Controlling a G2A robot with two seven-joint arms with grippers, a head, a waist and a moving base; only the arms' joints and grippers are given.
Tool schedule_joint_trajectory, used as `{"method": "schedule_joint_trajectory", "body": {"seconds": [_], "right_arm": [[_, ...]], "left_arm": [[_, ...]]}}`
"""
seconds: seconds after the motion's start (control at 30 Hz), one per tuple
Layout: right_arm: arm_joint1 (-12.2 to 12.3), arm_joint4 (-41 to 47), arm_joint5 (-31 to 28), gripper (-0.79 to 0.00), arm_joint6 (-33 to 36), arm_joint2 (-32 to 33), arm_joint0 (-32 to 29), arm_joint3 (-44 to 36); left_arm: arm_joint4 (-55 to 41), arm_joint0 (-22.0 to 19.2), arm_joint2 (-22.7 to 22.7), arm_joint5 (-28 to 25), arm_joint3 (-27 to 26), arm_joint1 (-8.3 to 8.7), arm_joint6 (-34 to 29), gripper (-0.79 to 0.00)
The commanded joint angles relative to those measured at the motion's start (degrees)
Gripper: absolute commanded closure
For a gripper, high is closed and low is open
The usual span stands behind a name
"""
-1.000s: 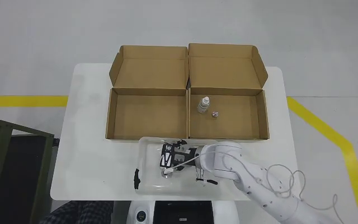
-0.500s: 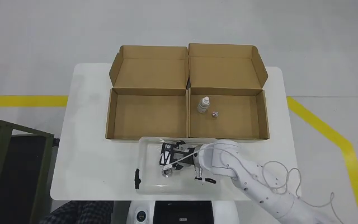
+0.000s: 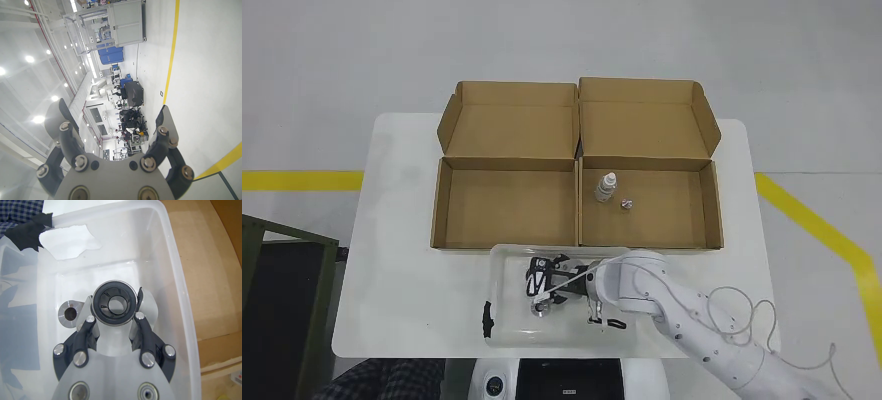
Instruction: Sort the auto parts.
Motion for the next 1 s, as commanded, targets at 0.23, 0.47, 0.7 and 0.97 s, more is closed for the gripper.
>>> {"method": "schedule_joint_trajectory", "body": {"seconds": [0.23,0.47,0.7,0.97], "right_arm": [[0.40,2.18,-2.42,0.000,-1.57,1.59,-1.61,-2.06],[1.13,4.95,-4.46,0.000,-3.95,4.43,-3.49,-3.77],[2.39,8.02,-6.36,0.000,-6.53,9.44,-6.18,-6.67],[4.09,13.46,-9.47,0.000,-9.53,16.97,-9.95,-9.63]], "left_arm": [[0.00,0.00,0.00,0.00,0.00,0.00,0.00,-0.785],[0.00,0.00,0.00,0.00,0.00,0.00,0.00,-0.785],[0.00,0.00,0.00,0.00,0.00,0.00,0.00,-0.785],[0.00,0.00,0.00,0.00,0.00,0.00,0.00,-0.785]]}}
